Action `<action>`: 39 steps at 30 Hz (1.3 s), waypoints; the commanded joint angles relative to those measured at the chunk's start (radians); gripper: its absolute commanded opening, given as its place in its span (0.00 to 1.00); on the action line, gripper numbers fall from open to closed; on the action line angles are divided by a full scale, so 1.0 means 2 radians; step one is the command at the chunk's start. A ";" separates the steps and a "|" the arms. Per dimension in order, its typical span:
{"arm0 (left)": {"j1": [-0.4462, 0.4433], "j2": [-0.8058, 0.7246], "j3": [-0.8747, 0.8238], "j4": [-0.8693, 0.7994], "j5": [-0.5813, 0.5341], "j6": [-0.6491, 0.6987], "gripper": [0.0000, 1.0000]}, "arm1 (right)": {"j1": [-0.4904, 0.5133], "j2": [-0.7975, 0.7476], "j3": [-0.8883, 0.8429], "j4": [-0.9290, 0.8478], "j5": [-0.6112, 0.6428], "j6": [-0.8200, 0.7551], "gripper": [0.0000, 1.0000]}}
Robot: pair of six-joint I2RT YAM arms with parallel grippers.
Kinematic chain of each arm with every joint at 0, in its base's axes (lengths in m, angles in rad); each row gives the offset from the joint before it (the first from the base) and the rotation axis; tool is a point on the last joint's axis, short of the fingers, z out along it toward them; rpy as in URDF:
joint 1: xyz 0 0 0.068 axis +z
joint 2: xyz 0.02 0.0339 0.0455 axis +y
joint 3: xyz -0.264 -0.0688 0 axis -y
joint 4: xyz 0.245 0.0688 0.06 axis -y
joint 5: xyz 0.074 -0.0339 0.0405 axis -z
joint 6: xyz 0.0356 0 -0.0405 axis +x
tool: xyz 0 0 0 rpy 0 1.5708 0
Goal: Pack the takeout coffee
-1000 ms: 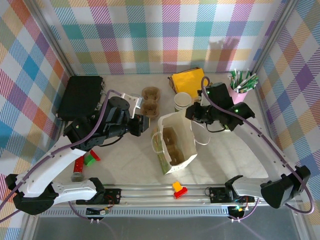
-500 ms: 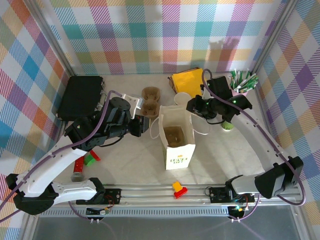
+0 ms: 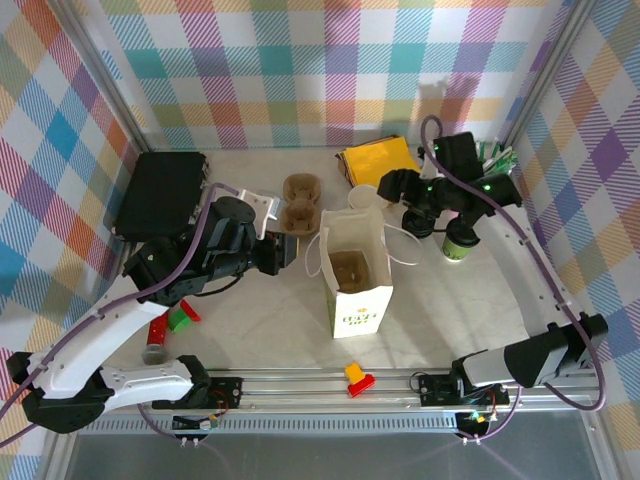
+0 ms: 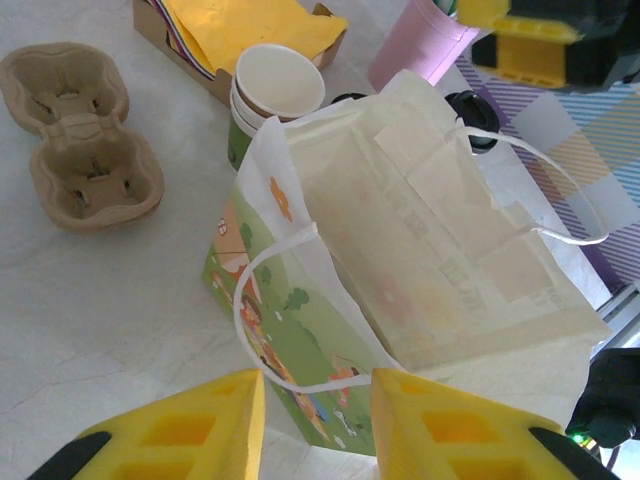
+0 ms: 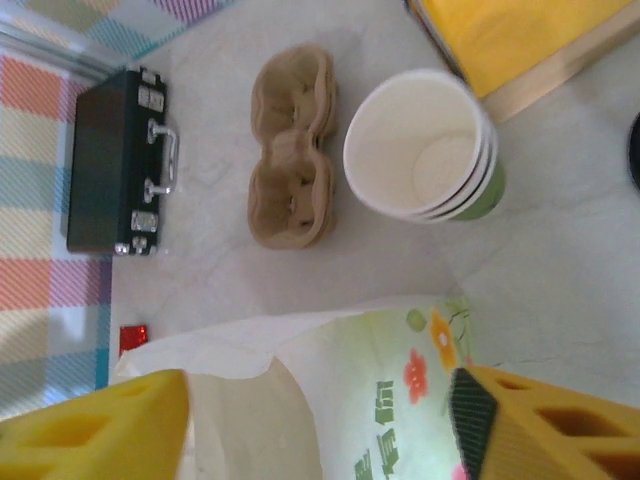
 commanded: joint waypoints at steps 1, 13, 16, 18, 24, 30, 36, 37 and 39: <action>0.000 -0.008 -0.009 0.005 0.000 -0.001 0.36 | -0.011 -0.035 0.036 -0.058 0.068 -0.070 0.82; 0.000 -0.020 -0.056 0.042 -0.008 0.003 0.46 | -0.142 -0.052 -0.031 -0.092 0.133 -0.146 0.99; 0.000 -0.021 -0.073 0.051 -0.023 0.007 0.48 | -0.174 -0.043 -0.051 -0.081 0.102 -0.165 0.99; 0.000 -0.022 -0.083 0.052 -0.042 0.009 0.49 | -0.189 -0.034 -0.063 -0.072 0.095 -0.179 0.99; 0.001 -0.025 -0.112 0.057 -0.100 0.007 0.58 | -0.211 -0.010 -0.087 -0.044 0.063 -0.200 0.99; 0.001 -0.054 -0.154 0.076 -0.170 0.008 0.64 | -0.219 0.009 -0.108 -0.024 0.066 -0.207 0.99; 0.002 -0.115 -0.221 0.107 -0.274 0.013 0.80 | -0.224 0.024 -0.120 -0.012 0.065 -0.207 0.99; 0.003 -0.128 -0.237 0.117 -0.290 0.021 0.82 | -0.225 0.026 -0.122 -0.011 0.064 -0.207 0.99; 0.004 -0.152 -0.268 0.139 -0.315 0.040 0.86 | -0.225 0.030 -0.124 -0.007 0.064 -0.210 0.99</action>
